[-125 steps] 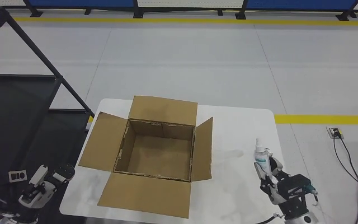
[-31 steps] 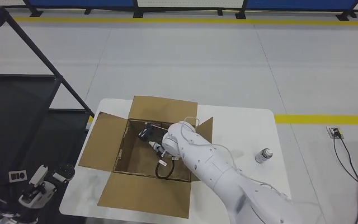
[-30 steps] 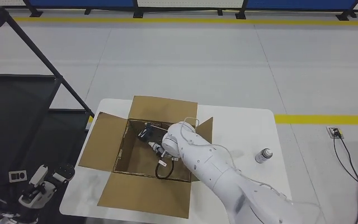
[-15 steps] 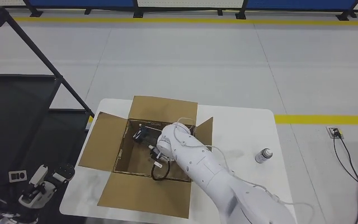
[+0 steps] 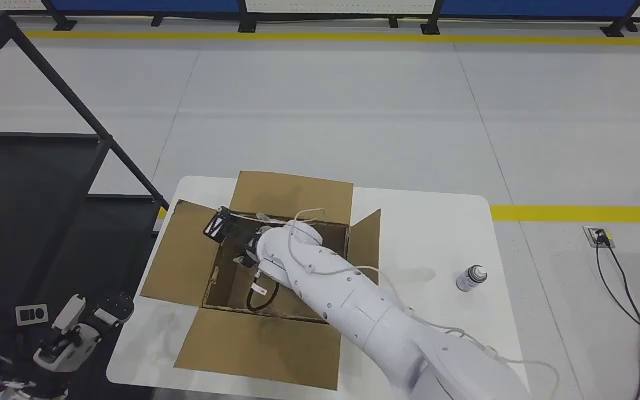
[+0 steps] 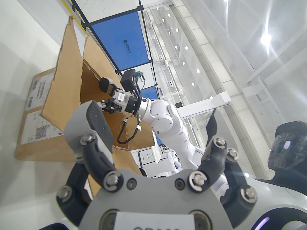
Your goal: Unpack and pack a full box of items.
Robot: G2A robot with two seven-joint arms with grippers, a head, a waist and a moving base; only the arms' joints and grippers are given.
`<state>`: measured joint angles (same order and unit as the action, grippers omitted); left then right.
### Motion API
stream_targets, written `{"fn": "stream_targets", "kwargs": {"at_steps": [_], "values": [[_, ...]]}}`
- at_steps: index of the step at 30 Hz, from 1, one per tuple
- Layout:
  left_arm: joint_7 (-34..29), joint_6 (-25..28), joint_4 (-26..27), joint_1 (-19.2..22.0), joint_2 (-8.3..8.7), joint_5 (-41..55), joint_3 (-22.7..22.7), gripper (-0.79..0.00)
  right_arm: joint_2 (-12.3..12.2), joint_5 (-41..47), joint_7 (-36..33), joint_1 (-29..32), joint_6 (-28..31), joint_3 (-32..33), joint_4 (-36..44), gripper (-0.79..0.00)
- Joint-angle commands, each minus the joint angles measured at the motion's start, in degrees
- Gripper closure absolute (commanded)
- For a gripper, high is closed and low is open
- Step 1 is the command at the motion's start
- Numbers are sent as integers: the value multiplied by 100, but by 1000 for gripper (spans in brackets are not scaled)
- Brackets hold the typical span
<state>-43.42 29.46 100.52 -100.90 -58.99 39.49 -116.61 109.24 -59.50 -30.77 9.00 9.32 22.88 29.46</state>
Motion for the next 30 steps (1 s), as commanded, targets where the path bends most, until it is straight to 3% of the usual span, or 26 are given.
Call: {"fn": "stream_targets", "kwargs": {"at_steps": [1, 7, 13, 21, 25, 30], "values": [[0, 0, 0, 0, 0, 0, 0, -785, -116, -154, 135, 67, -7, 72, 244, -785], [0, 0, 0, 0, 0, 0, 0, -785, -623, -826, 527, 481, -72, 443, 1298, -785], [0, 0, 0, 0, 0, 0, 0, -785, -1280, -1757, 419, 1329, -125, 1144, 3012, -785], [0, 0, 0, 0, 0, 0, 0, -785, -2173, -3430, 322, 3605, 110, 2701, 6264, -785], [0, 0, 0, 0, 0, 0, 0, -785, -2432, -4034, 528, 4741, 180, 3438, 7539, -785], [0, 0, 0, 0, 0, 0, 0, -785, -2660, -4431, 1471, 6320, -214, 4437, 8738, -785]]}}
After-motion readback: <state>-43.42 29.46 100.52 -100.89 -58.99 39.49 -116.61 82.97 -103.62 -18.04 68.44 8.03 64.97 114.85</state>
